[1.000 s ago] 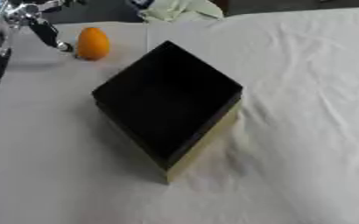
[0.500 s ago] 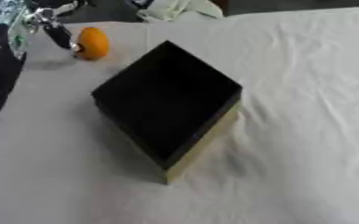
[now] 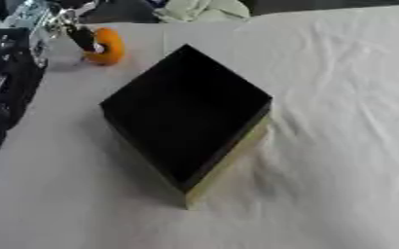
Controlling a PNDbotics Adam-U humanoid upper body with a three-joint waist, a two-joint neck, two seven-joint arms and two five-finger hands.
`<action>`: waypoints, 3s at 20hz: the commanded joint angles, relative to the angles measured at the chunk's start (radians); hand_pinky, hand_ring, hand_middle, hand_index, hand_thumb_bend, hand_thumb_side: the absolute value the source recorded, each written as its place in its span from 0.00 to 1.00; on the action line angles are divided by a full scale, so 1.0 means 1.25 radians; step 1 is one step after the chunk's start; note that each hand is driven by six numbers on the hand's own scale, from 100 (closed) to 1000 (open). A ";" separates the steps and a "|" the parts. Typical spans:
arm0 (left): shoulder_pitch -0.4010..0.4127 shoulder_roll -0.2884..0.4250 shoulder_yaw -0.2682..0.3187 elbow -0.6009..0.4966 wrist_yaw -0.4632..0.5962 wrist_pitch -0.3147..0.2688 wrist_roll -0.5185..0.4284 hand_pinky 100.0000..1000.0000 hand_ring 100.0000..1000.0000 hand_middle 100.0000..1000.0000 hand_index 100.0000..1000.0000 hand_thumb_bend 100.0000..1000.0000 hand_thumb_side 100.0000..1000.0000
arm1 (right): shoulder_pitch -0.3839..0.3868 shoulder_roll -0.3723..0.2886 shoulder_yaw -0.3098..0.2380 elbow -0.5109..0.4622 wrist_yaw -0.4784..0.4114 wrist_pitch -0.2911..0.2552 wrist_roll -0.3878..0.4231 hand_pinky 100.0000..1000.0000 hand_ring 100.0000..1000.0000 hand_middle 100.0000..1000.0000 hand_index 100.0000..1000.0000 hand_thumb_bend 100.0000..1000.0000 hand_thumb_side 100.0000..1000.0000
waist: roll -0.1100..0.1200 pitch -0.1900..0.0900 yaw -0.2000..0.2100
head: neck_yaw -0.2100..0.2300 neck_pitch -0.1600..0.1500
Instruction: Pick up objects on the table and place them in the box.
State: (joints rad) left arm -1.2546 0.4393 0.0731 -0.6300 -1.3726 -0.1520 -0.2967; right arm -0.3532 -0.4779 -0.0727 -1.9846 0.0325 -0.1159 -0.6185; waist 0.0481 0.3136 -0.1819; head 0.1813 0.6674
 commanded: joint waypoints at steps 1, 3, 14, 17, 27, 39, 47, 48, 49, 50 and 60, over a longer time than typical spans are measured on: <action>-0.023 0.016 0.010 0.005 -0.010 0.010 -0.020 0.64 0.83 0.90 0.95 0.43 0.00 | -0.010 -0.012 -0.004 -0.012 -0.001 0.000 -0.001 0.74 0.72 0.63 0.84 0.21 1.00 | -0.001 -0.011 0.000 | 0.001 -0.010; -0.022 0.019 0.010 0.015 -0.008 0.010 -0.044 0.64 0.83 0.89 0.94 0.41 0.00 | -0.009 -0.012 -0.004 -0.012 0.000 0.001 -0.003 0.74 0.72 0.63 0.84 0.21 1.00 | 0.001 -0.010 0.002 | -0.001 -0.008; -0.008 0.022 0.014 0.044 -0.004 0.016 -0.101 0.47 0.71 0.75 0.77 0.32 0.00 | -0.008 -0.007 -0.005 -0.012 0.001 0.002 -0.008 0.75 0.72 0.63 0.84 0.21 1.00 | 0.005 -0.007 -0.002 | 0.000 -0.006; -0.003 0.022 0.016 0.047 0.010 0.015 -0.102 0.35 0.60 0.65 0.68 0.30 0.00 | -0.007 -0.006 -0.007 -0.012 0.001 0.003 -0.010 0.75 0.72 0.63 0.84 0.21 1.00 | 0.005 -0.008 -0.003 | 0.000 -0.006; 0.000 0.027 0.002 0.031 -0.013 0.022 -0.031 0.00 0.29 0.31 0.34 0.39 0.00 | -0.003 -0.003 -0.008 -0.012 0.000 0.004 -0.013 0.75 0.72 0.63 0.84 0.21 1.00 | 0.003 -0.014 -0.001 | 0.001 -0.003; 0.003 0.034 -0.015 -0.055 -0.011 -0.033 0.044 0.00 0.23 0.25 0.27 0.40 0.00 | 0.000 -0.003 -0.010 -0.012 0.000 0.004 -0.015 0.75 0.72 0.63 0.85 0.21 1.00 | 0.003 -0.023 0.000 | -0.002 0.001; 0.002 0.039 -0.042 -0.176 0.054 -0.084 0.035 0.00 0.22 0.24 0.26 0.35 0.00 | 0.000 -0.006 -0.012 -0.012 -0.002 0.001 -0.015 0.75 0.72 0.63 0.85 0.21 1.00 | 0.001 -0.035 0.002 | -0.005 0.005; 0.002 0.039 -0.048 -0.190 0.065 -0.091 0.031 0.00 0.22 0.24 0.26 0.35 0.00 | 0.000 -0.006 -0.013 -0.012 -0.002 0.001 -0.016 0.75 0.72 0.63 0.85 0.21 1.00 | 0.000 -0.037 0.003 | -0.005 0.006; 0.001 0.039 -0.055 -0.203 0.075 -0.099 0.028 0.00 0.22 0.24 0.26 0.35 0.00 | 0.000 -0.007 -0.013 -0.012 -0.003 0.001 -0.015 0.75 0.72 0.63 0.85 0.21 1.00 | 0.000 -0.039 0.003 | -0.005 0.007; 0.000 0.037 -0.063 -0.217 0.088 -0.109 0.025 0.00 0.22 0.24 0.26 0.33 0.00 | 0.000 -0.007 -0.013 -0.012 -0.003 0.000 -0.015 0.75 0.72 0.63 0.85 0.21 1.00 | 0.000 -0.040 0.003 | -0.006 0.008; 0.017 0.014 -0.181 -0.369 0.234 -0.232 0.004 0.00 0.25 0.25 0.28 0.32 0.00 | -0.002 -0.008 -0.014 -0.012 -0.004 -0.003 -0.017 0.75 0.72 0.63 0.85 0.21 1.00 | 0.001 -0.049 0.001 | -0.007 0.009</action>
State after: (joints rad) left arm -1.2151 0.4449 -0.1389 -1.0505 -1.1029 -0.4230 -0.2905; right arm -0.3437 -0.4678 -0.0797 -1.9846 0.0317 -0.1172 -0.6379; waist 0.0541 0.2771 -0.1791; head 0.1735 0.6769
